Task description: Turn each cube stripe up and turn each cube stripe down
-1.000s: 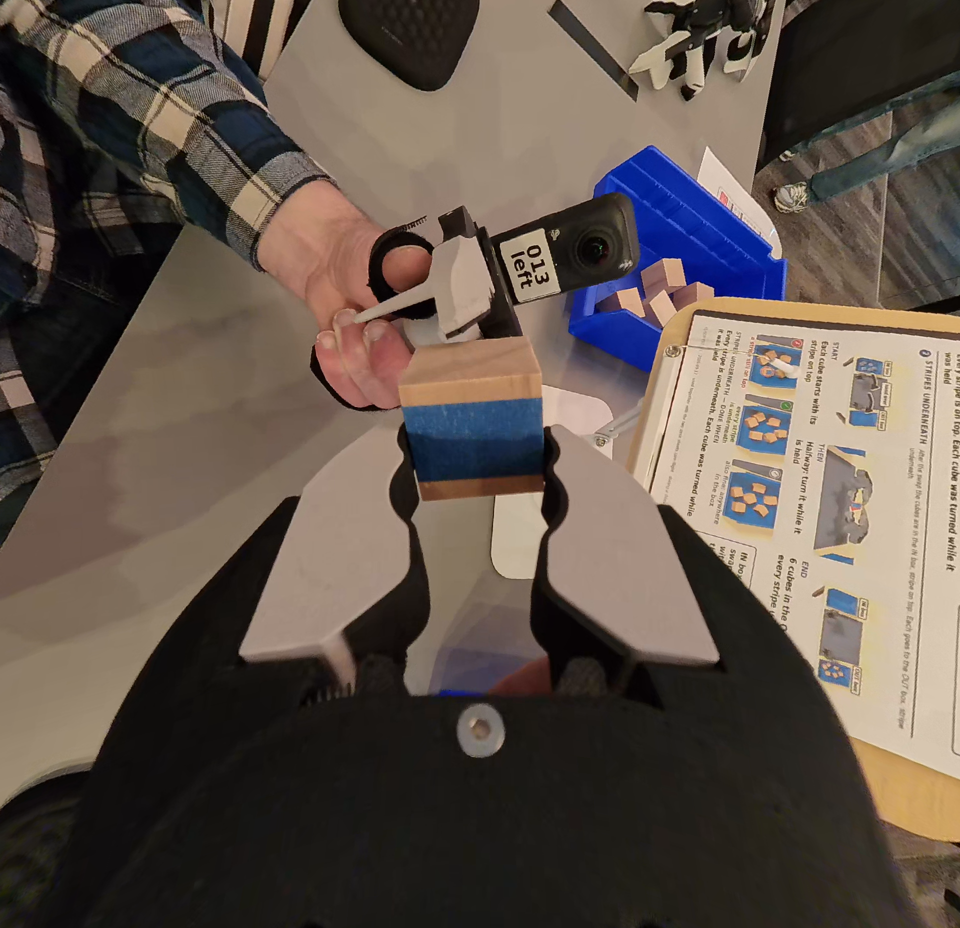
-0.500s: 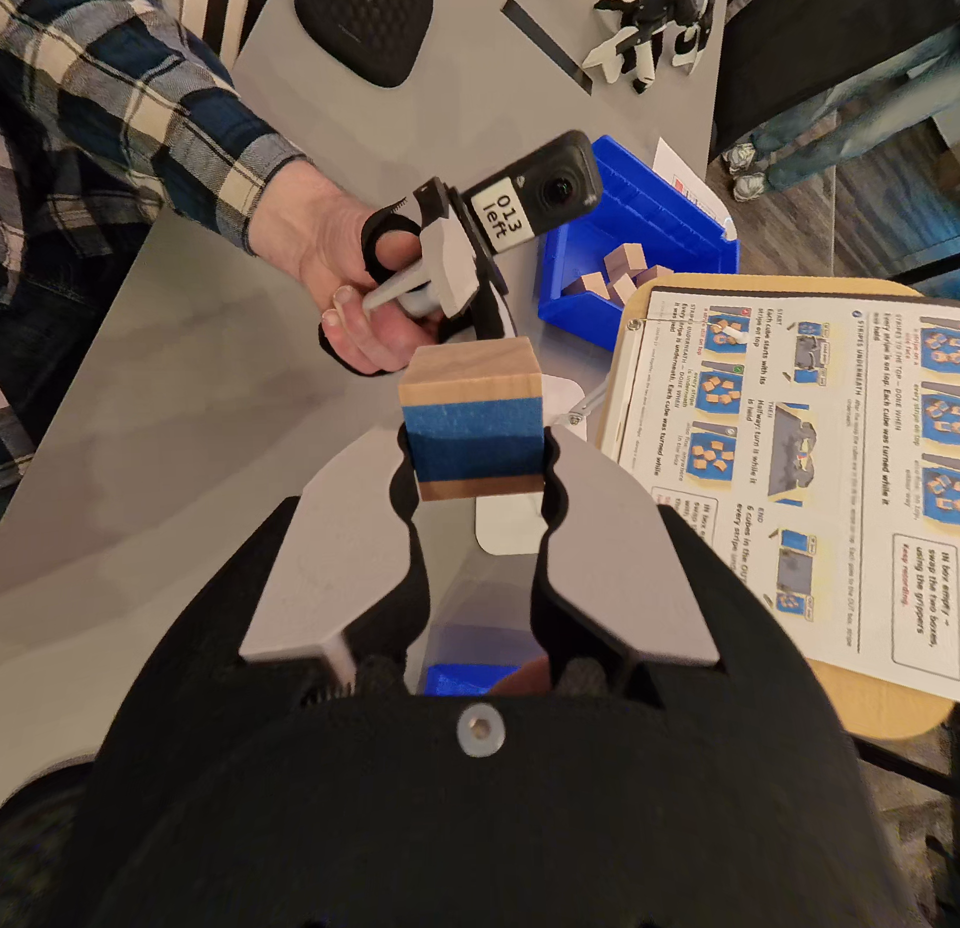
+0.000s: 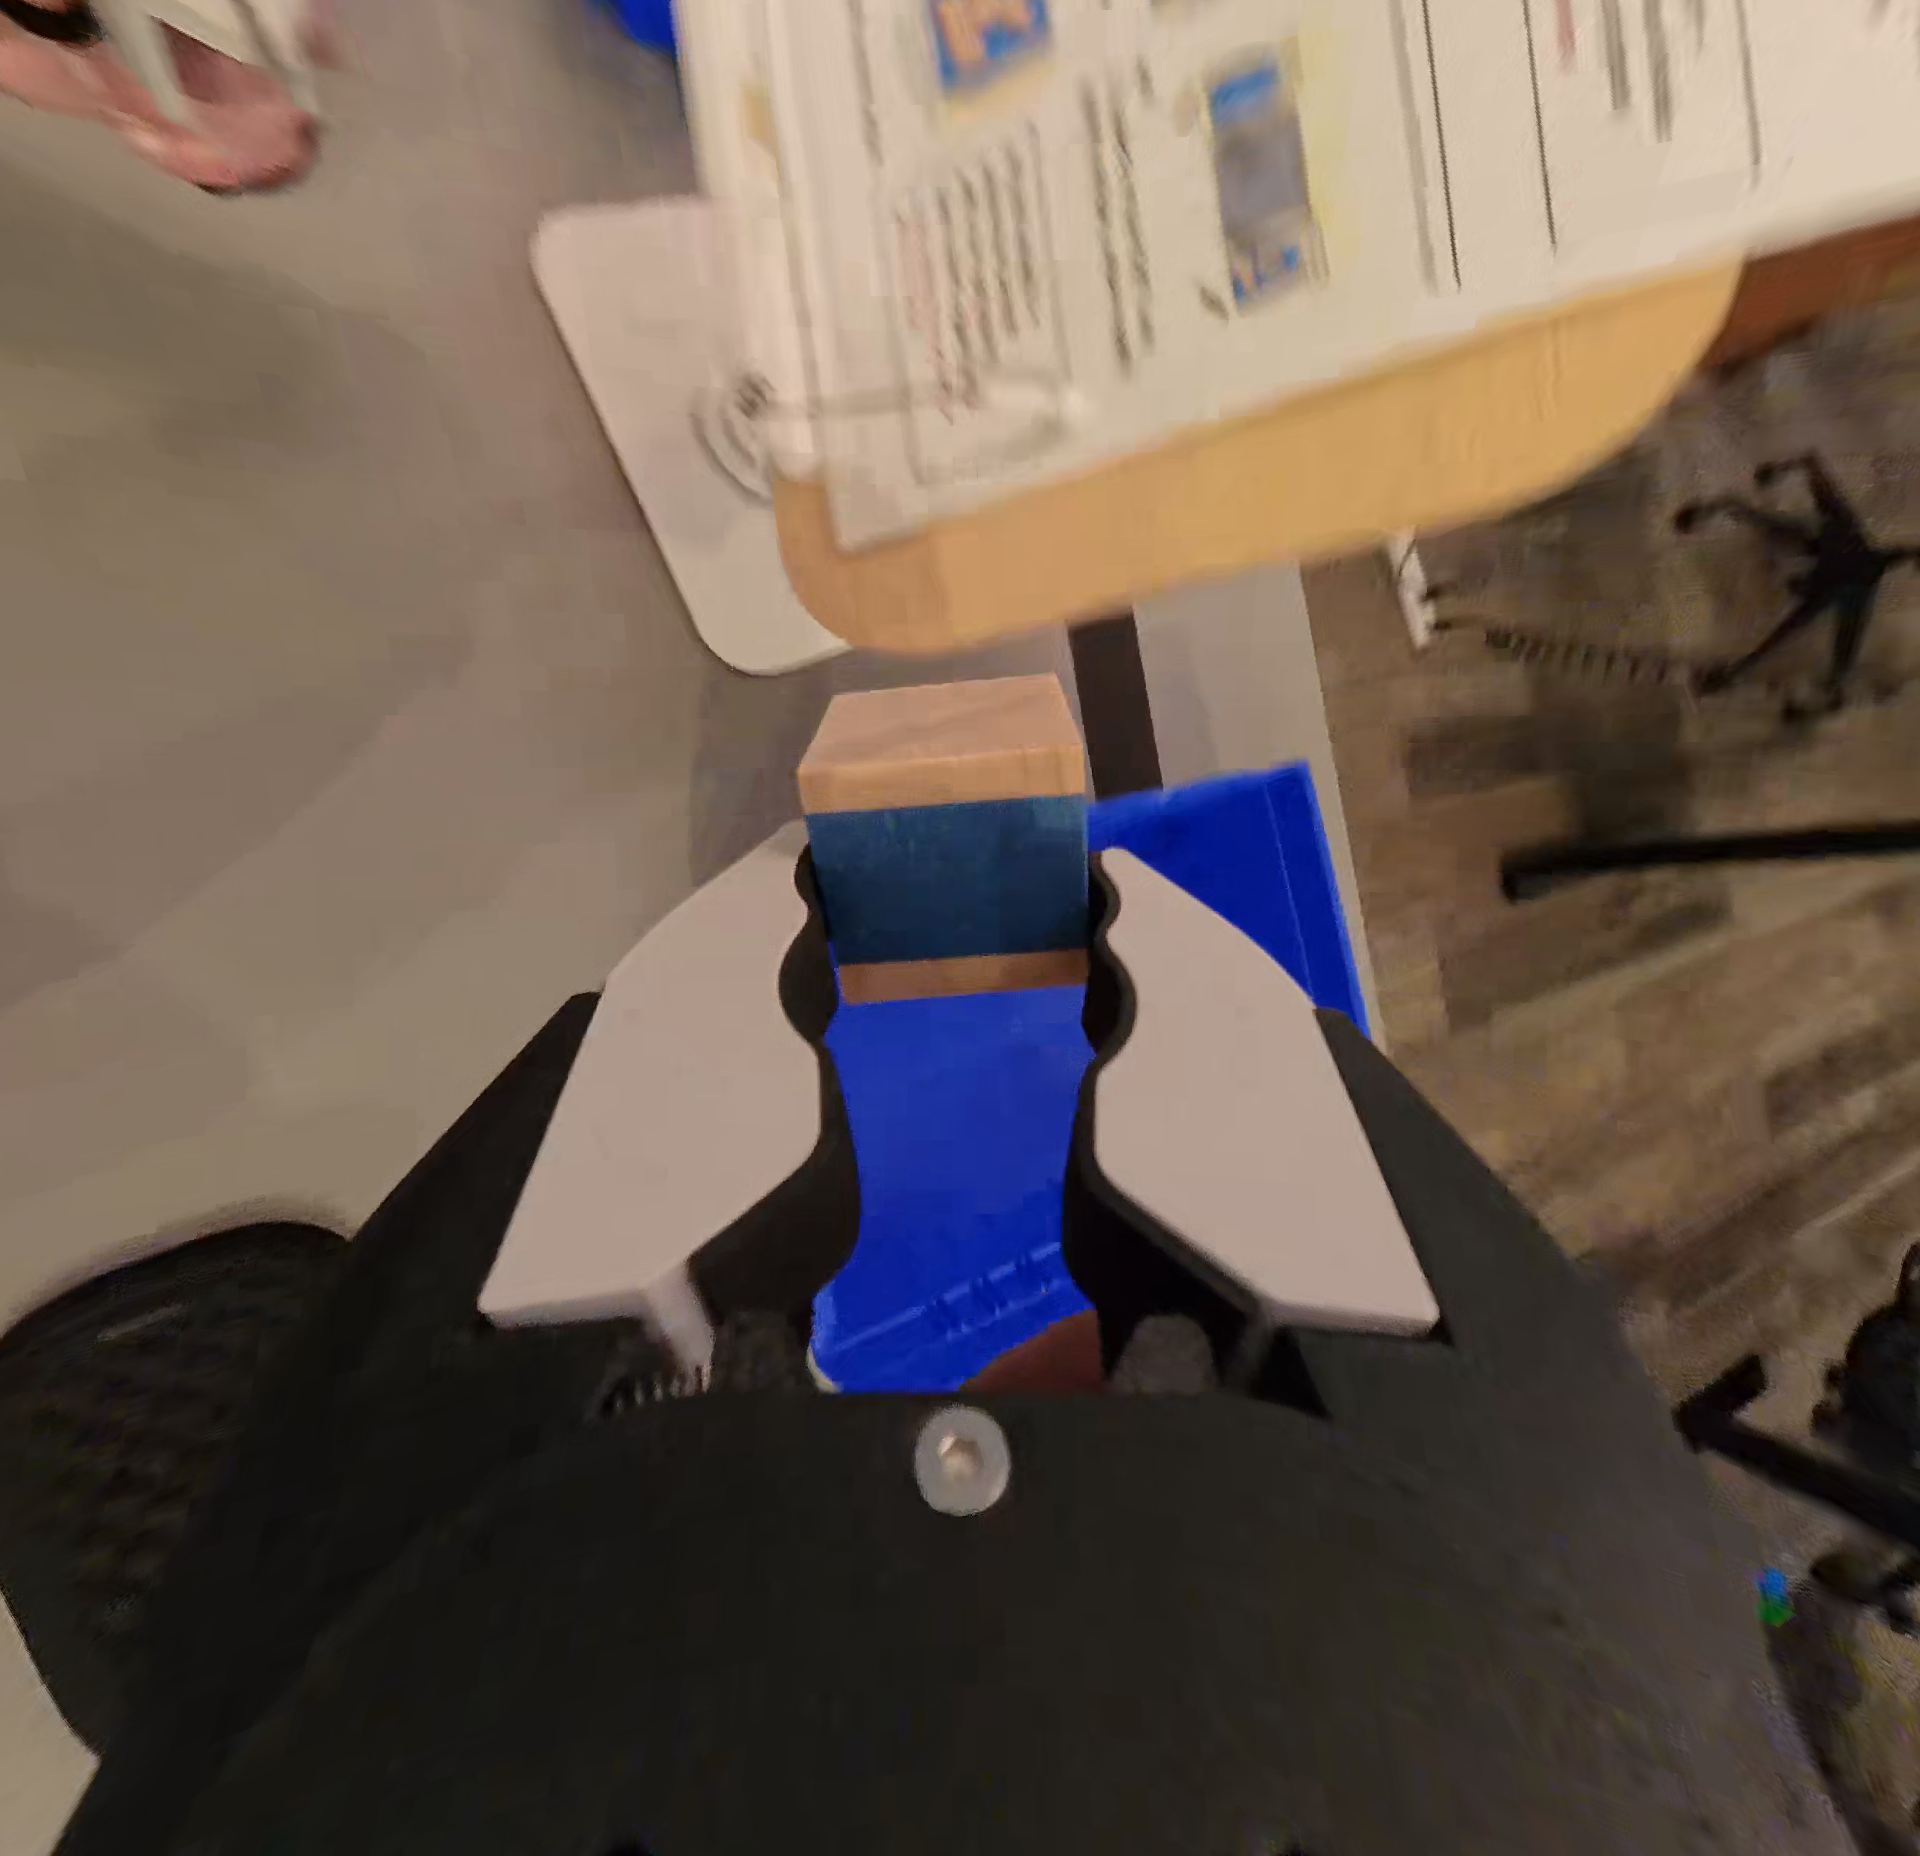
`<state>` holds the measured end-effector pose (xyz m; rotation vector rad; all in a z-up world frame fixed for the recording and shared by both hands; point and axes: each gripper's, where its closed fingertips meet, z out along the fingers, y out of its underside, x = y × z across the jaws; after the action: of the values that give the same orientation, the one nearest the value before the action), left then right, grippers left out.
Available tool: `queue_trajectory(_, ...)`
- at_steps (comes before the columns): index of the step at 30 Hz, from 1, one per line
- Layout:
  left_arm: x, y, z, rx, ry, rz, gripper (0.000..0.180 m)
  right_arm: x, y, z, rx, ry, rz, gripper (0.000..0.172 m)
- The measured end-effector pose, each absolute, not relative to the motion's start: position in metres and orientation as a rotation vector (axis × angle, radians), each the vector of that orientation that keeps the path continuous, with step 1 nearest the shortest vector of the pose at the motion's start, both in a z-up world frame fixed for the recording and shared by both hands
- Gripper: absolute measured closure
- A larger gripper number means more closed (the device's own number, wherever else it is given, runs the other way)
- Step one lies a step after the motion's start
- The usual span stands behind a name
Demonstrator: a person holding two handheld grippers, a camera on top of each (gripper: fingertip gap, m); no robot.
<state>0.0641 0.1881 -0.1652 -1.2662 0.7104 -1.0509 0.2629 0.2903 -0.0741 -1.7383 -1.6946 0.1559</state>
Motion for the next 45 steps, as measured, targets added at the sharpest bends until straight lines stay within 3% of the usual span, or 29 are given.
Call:
queue_trajectory(15,0.071,0.205,-0.191,-1.31,0.721,-0.984,0.18,0.334,0.429,-0.218,-2.147,-1.831,0.137,0.125)
queue_trajectory(32,0.074,0.21,-0.201,-1.349,0.718,-1.007,0.18,0.31,0.468,-0.334,-2.237,-2.121,0.123,0.124)
queue_trajectory(34,0.075,0.21,-0.202,-1.352,0.724,-1.006,0.18,0.31,0.467,-0.335,-2.243,-2.113,0.136,0.122)
queue_trajectory(36,0.075,0.21,-0.202,-1.352,0.724,-1.009,0.18,0.311,0.472,-0.325,-2.245,-2.038,0.112,0.103)
queue_trajectory(41,0.073,0.209,-0.197,-1.341,0.725,-0.993,0.18,0.318,0.458,-0.252,-2.151,-1.876,0.046,0.102)
queue_trajectory(45,0.063,0.206,-0.182,-1.316,0.72,-0.968,0.18,0.306,0.414,-0.166,-1.955,-1.704,-0.021,0.114)
